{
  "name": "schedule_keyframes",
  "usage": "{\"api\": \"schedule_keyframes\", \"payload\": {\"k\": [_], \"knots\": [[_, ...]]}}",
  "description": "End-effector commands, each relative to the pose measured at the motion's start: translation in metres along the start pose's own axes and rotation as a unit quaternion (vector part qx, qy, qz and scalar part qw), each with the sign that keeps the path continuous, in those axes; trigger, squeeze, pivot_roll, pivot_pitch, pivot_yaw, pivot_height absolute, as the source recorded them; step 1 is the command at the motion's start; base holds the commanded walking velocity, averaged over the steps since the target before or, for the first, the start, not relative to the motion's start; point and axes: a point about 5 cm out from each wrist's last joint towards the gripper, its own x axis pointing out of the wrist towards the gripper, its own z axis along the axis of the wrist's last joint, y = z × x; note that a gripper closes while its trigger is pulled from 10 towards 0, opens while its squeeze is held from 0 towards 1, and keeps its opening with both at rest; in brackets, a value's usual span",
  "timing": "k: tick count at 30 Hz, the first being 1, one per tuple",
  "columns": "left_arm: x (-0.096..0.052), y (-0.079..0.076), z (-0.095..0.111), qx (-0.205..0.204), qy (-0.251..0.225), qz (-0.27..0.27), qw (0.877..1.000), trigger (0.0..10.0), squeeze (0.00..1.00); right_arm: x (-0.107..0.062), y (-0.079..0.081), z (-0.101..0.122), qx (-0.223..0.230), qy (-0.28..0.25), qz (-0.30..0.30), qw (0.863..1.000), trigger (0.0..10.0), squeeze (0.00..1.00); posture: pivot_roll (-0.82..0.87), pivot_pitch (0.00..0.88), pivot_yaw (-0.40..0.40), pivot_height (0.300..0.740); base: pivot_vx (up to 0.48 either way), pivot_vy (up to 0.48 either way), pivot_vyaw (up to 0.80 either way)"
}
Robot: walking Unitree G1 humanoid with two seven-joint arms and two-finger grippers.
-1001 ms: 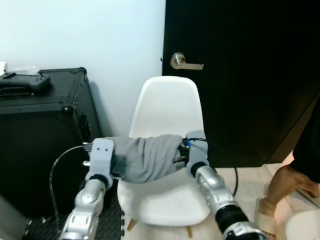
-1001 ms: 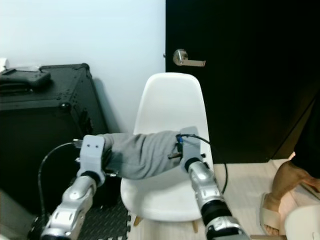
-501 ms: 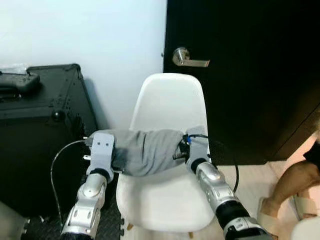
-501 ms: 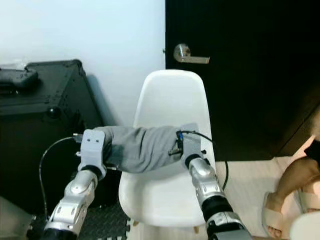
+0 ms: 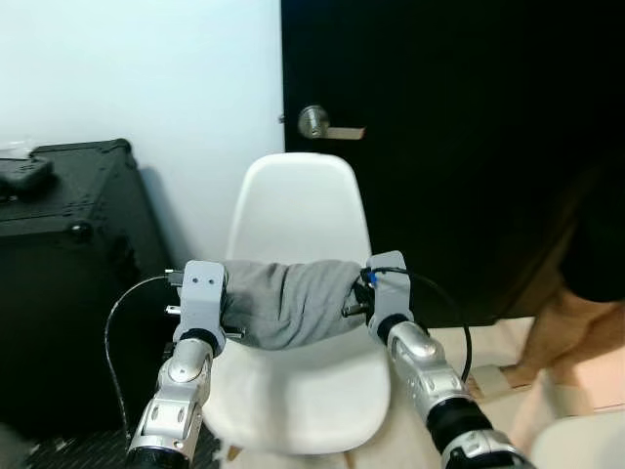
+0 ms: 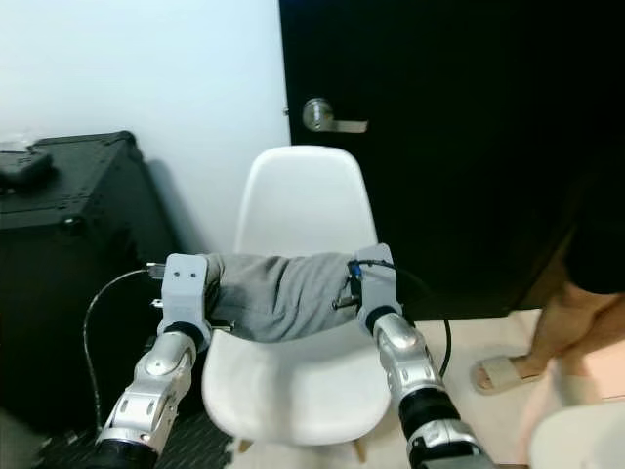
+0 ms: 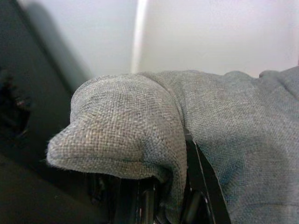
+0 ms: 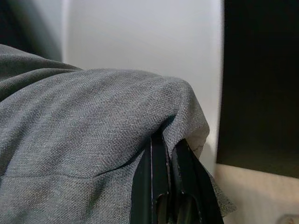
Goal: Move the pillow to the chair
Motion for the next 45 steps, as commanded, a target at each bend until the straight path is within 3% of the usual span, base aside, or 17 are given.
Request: {"api": "schedule_keyframes", "payload": {"k": [1, 4, 10, 12, 15, 17, 19, 28, 37, 41, 45], "knots": [[0.002, -0.006, 0.003, 0.025, -0.014, -0.024, 0.999, 10.0, 0.0, 0.007, 0.01, 0.015, -0.014, -0.026, 0.026, 0.999, 10.0, 0.0, 0.09, 0.0, -0.05, 0.74, 0.0, 0.0, 0.0], [0.002, -0.009, 0.001, 0.055, -0.024, -0.059, 0.996, 10.0, 0.0, 0.008, 0.005, 0.017, -0.027, -0.023, 0.014, 0.999, 10.0, 0.0, 0.09, 0.0, -0.058, 0.74, 0.0, 0.0, 0.0], [0.004, -0.009, 0.007, 0.088, -0.045, -0.074, 0.992, 10.0, 0.0, 0.01, 0.001, 0.016, -0.039, -0.016, 0.006, 0.999, 10.0, 0.0, 0.09, 0.0, -0.059, 0.74, 0.0, 0.0, 0.0], [0.007, -0.004, 0.006, 0.114, -0.042, -0.053, 0.991, 10.0, 0.0, 0.01, 0.001, 0.014, -0.038, -0.01, 0.009, 0.999, 10.0, 0.0, 0.09, 0.0, -0.061, 0.74, 0.0, 0.0, 0.0], [0.008, -0.002, 0.005, 0.121, -0.04, -0.047, 0.991, 10.0, 0.0, 0.01, 0.001, 0.014, -0.038, -0.009, 0.011, 0.999, 10.0, 0.0, 0.09, 0.0, -0.061, 0.74, 0.0, 0.0, 0.0], [0.012, 0.003, -0.002, 0.138, -0.016, -0.017, 0.99, 10.0, 0.0, 0.011, 0.006, 0.003, -0.03, 0.036, 0.022, 0.999, 10.0, 0.0, 0.09, 0.0, -0.051, 0.74, 0.0, 0.0, 0.0], [0.013, 0.003, -0.003, 0.146, -0.015, -0.016, 0.989, 10.0, 0.0, 0.011, 0.007, 0.001, -0.029, 0.046, 0.023, 0.998, 10.0, 0.0, 0.09, 0.0, -0.051, 0.74, 0.0, 0.0, 0.0], [0.015, 0.003, 0.001, 0.159, -0.028, -0.019, 0.987, 10.0, 0.0, 0.011, 0.017, -0.004, -0.023, 0.05, 0.027, 0.998, 10.0, 0.0, 0.1, 0.0, -0.016, 0.74, 0.0, 0.0, 0.0], [0.022, 0.012, 0.022, 0.174, -0.092, 0.006, 0.98, 10.0, 0.0, 0.01, 0.024, -0.006, 0.016, 0.038, 0.02, 0.999, 10.0, 0.0, 0.11, 0.032, 0.001, 0.735, 0.0, 0.0, 0.0], [0.026, 0.008, 0.031, 0.127, -0.11, -0.006, 0.986, 10.0, 0.0, 0.011, 0.025, 0.0, 0.004, 0.018, 0.026, 0.999, 10.0, 0.0, 0.11, 0.05, -0.003, 0.721, 0.0, 0.0, 0.0], [0.024, 0.001, 0.025, 0.127, -0.108, -0.025, 0.986, 10.0, 0.0, 0.011, 0.024, 0.004, 0.002, 0.006, 0.025, 1.0, 10.0, 0.0, 0.1, 0.053, -0.008, 0.711, 0.0, 0.0, 0.0]]}}
